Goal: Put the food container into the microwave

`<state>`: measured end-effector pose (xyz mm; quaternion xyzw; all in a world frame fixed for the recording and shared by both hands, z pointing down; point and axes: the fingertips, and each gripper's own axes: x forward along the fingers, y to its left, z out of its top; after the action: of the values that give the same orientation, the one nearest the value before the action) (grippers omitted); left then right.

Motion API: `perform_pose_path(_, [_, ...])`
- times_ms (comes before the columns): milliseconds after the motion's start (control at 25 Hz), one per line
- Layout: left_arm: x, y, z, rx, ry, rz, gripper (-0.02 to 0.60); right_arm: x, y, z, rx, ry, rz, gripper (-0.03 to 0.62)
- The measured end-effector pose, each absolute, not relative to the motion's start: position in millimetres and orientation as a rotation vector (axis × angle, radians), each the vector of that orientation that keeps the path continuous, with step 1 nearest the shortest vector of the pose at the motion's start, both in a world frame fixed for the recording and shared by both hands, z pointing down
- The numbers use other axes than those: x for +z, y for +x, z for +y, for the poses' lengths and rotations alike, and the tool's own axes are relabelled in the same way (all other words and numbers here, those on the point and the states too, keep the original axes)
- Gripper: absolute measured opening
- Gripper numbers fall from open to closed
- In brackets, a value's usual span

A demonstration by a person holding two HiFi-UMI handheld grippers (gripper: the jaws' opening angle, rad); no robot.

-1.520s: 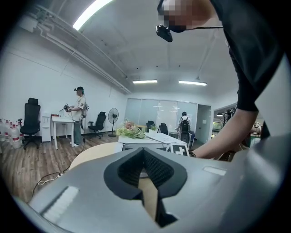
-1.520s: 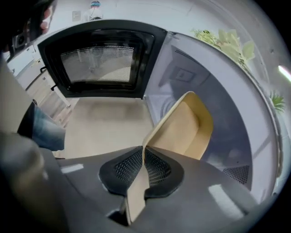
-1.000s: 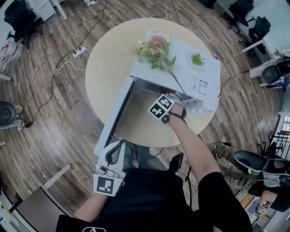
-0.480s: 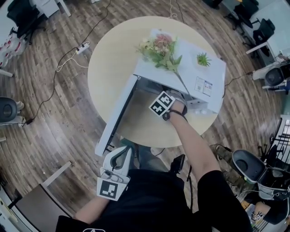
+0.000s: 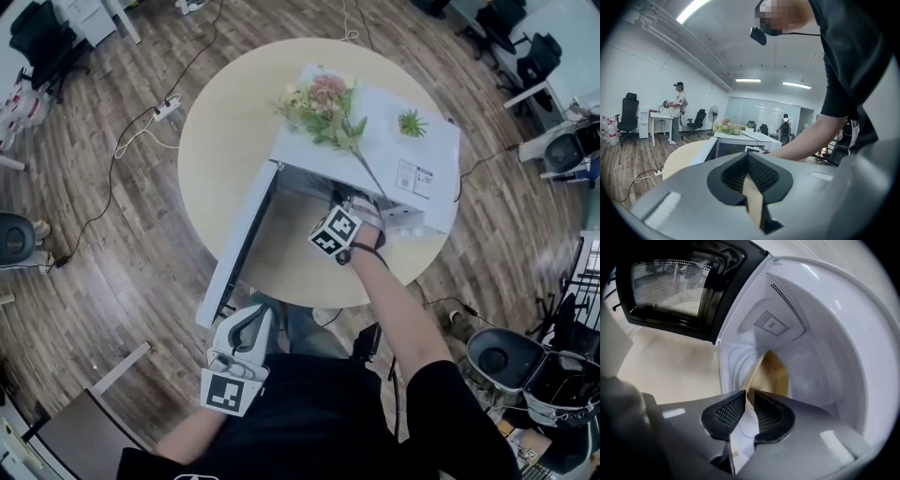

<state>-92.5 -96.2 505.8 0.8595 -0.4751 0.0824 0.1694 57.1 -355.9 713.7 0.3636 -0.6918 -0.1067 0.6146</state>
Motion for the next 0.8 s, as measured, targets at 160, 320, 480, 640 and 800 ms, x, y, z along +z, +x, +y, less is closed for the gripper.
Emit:
perform_pose_path(160, [505.8,-88.3,-97.2,0.242,2.455,-1.332,0.000,700.5,54.4,-339.9,-0.296,0.883,-1.638,0.043])
perform_pose_path(320, [503.6,-86.6,-101.7,0.255,2.475,-1.319,0.000,685.8,55.3,-298.6,-0.286,0.902,-1.687,0.043])
perform_pose_path(480, [492.2,-80.8,-114.9,0.231,2.517,-1.314,0.000,667.3,68.5,-235.9,-0.097,0.958,-1.803,0.043])
perform_pose_path(640, [473.7,-68.7,-133.7,0.200,2.579,-1.307,0.000,629.7,83.9,-178.9,0.235,1.043,-1.989,0.041])
perform_pose_path(800, [452.6,-54.5,-150.8,0.171,2.648,-1.292,0.000,556.1,78.9,-145.5,0.529,1.149,-2.319,0.040])
